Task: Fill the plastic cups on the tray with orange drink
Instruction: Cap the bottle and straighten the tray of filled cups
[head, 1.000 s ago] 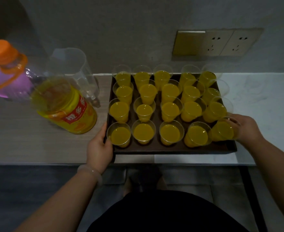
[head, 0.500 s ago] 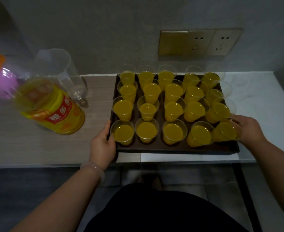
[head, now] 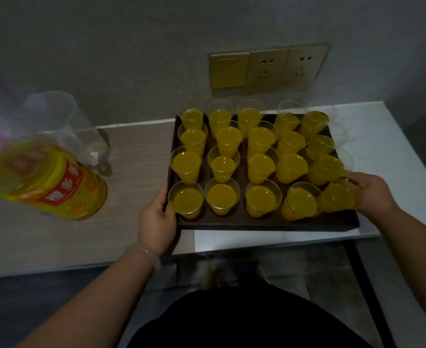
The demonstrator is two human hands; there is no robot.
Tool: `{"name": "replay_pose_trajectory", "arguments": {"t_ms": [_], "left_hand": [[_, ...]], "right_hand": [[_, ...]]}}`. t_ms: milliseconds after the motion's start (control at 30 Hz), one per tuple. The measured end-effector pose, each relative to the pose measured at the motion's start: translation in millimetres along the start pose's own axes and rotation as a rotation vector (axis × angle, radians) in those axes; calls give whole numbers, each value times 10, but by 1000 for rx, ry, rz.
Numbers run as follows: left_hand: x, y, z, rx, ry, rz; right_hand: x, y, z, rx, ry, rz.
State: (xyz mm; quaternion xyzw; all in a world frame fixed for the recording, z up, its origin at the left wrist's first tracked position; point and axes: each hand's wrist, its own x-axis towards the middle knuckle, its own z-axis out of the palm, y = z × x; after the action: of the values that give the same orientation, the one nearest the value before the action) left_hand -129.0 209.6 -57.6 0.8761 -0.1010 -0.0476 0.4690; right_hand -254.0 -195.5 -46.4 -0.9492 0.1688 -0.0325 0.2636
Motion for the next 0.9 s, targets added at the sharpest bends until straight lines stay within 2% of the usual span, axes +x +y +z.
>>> {"name": "replay_pose_trajectory", "arguments": {"t_ms": [67, 367, 700, 900], "left_hand": [[-12, 57, 90, -7, 16, -20], [-37, 292, 486, -24, 80, -71], [-68, 478, 786, 67, 132, -27], [-82, 505, 802, 63, 116, -68]], "right_hand": [[66, 37, -92, 8, 29, 44], [310, 377, -319, 50, -5, -13], [490, 638, -492, 135, -67, -58], [528, 664, -474, 163, -77, 31]]}}
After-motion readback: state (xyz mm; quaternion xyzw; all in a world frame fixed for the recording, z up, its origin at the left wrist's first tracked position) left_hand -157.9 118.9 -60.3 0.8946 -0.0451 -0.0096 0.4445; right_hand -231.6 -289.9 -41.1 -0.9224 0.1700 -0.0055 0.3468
